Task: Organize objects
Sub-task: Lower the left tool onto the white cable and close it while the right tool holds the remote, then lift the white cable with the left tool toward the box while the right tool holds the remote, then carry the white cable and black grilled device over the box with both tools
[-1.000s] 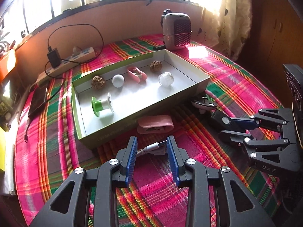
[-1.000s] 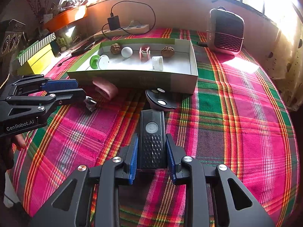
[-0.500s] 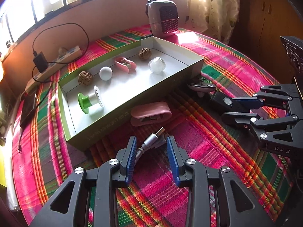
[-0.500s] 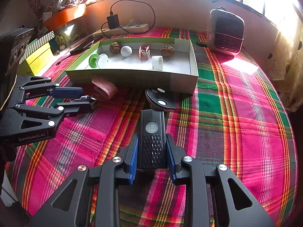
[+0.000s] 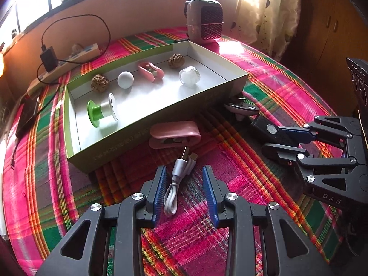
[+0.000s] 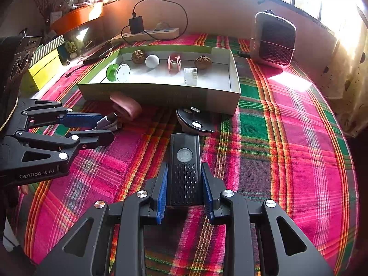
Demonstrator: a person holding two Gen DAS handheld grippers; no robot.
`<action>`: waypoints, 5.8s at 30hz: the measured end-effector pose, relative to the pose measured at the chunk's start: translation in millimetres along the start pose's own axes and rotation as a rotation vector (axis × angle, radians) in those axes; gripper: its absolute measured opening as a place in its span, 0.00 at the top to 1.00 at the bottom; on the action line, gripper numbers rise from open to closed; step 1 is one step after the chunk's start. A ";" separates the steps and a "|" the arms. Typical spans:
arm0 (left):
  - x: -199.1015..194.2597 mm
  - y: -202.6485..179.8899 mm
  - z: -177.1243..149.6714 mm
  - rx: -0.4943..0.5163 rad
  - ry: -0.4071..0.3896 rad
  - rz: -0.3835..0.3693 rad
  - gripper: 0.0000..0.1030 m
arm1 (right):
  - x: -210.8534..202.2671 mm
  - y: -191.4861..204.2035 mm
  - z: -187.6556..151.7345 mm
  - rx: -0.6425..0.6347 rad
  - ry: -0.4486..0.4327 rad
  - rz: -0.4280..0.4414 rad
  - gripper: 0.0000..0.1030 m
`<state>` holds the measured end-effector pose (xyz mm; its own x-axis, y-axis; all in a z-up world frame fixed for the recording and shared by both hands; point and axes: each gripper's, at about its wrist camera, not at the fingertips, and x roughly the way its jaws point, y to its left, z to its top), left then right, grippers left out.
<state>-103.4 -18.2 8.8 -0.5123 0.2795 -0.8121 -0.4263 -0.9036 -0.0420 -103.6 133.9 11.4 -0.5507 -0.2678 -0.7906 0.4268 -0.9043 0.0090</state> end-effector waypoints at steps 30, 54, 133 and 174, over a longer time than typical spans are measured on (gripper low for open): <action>-0.4 8.4 -3.1 -0.069 -0.027 0.031 0.89 | 0.2 2.3 -0.3 -0.002 -0.002 -0.007 0.73; -6.8 6.3 -6.4 -0.119 -0.040 0.074 0.91 | -3.1 6.5 0.7 -0.011 -0.018 -0.008 0.73; 29.2 127.8 83.2 -0.358 -0.032 0.157 0.91 | 84.9 28.7 128.4 -0.029 0.039 0.085 0.73; 39.5 129.6 86.6 -0.345 -0.016 0.184 0.90 | 97.3 31.1 130.1 -0.033 0.042 0.068 0.73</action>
<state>-243.5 -96.2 21.7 -0.5696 0.1055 -0.8151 -0.0522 -0.9944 -0.0922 -237.2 36.5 14.4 -0.4895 -0.3136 -0.8137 0.4862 -0.8727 0.0438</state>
